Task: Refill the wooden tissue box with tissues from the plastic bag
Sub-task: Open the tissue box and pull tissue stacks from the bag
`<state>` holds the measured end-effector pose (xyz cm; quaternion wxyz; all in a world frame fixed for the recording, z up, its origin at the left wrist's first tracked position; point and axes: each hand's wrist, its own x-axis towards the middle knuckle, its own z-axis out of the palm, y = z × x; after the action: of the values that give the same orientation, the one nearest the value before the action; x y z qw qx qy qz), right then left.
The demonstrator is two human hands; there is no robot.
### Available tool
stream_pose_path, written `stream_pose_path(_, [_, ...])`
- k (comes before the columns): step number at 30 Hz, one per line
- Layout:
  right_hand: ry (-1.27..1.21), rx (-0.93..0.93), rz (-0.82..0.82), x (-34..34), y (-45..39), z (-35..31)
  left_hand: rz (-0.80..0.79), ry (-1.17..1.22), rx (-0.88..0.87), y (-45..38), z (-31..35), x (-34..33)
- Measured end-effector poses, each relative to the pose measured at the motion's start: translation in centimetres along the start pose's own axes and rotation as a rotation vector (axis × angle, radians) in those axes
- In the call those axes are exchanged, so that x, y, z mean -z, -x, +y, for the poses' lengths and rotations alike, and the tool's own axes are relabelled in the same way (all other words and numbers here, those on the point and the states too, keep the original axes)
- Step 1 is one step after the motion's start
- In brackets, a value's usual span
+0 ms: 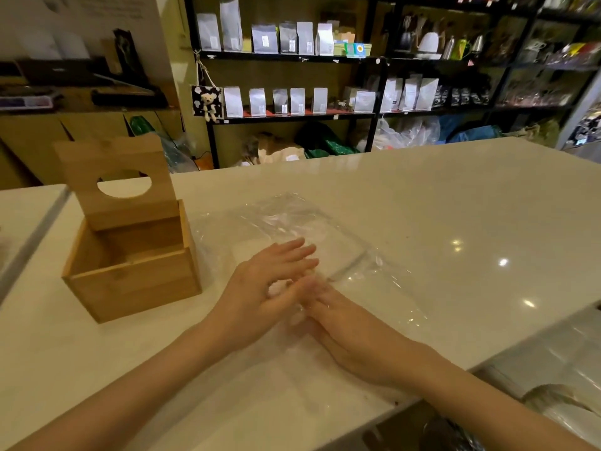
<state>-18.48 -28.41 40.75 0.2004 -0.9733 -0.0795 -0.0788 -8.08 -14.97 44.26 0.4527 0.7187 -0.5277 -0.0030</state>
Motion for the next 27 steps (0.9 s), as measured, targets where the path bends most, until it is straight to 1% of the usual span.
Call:
stream_pose_path(2, [0.17, 0.048, 0.056, -1.2, -1.5, -0.1, 0.014, 0.003, 0.187, -0.4, -0.6, 0.7])
stream_pose_path(3, [0.223, 0.051, 0.089, -1.8, -2.1, -0.3, 0.022, -0.03, 0.279, -0.6, -1.4, 0.8])
stream_pose_path(4, [0.26, 0.045, 0.126, -2.3, -2.7, -0.5, 0.026, -0.121, 0.346, -0.6, -2.5, 0.8])
stream_pose_path(6, [0.31, 0.044, 0.21, -3.1, -3.8, -0.9, 0.025, -0.287, 0.405, -0.5, -4.2, 0.9])
stream_pose_path(7, [0.34, 0.049, 0.214, -3.3, -4.0, -0.9, 0.022, -0.319, 0.442, -0.4, -4.9, 0.9])
stream_pose_path(9, [0.384, 0.068, 0.192, -3.4, -4.0, -0.8, -0.041, -0.394, 0.422, -0.1, -6.2, 0.7])
stream_pose_path(11, [0.377, 0.051, 0.162, -3.4, -3.3, -0.7, -0.184, -0.501, 0.431, -0.1, -7.6, -0.1])
stream_pose_path(12, [0.368, 0.033, 0.165, -3.4, -3.0, -0.8, -0.216, -0.521, 0.47, -0.3, -7.3, -0.1])
stream_pose_path(14, [0.358, 0.015, 0.134, -2.9, -2.5, -0.9, -0.236, -0.598, 0.495, -0.5, -7.2, 0.2])
stream_pose_path(15, [0.371, 0.013, 0.106, -2.7, -2.2, -1.0, -0.222, -0.619, 0.48, -0.6, -7.1, 0.3])
stream_pose_path(18, [0.416, -0.027, 0.031, -1.6, -0.9, -1.5, -0.228, -0.746, 0.378, -0.7, -7.2, 0.4])
stream_pose_path(20, [0.311, -0.032, -0.01, -0.9, 0.8, -2.2, -0.253, -0.78, 0.331, -0.6, -7.2, 0.4])
stream_pose_path(22, [0.178, -0.013, 0.001, -0.1, 2.8, -2.9, -0.28, -0.812, 0.336, -0.7, -7.6, 0.2])
stream_pose_path(25, [0.099, -0.016, 0.01, 0.1, 5.9, -3.7, -0.358, -0.87, 0.347, -0.7, -8.0, 0.0])
stream_pose_path(26, [0.104, -0.016, 0.026, 0.1, 6.8, -4.0, -0.356, -0.863, 0.337, -0.7, -8.3, -0.2])
stream_pose_path(27, [0.124, -0.015, 0.041, 0.0, 7.7, -4.2, -0.311, -0.833, 0.338, -0.7, -8.8, -0.3])
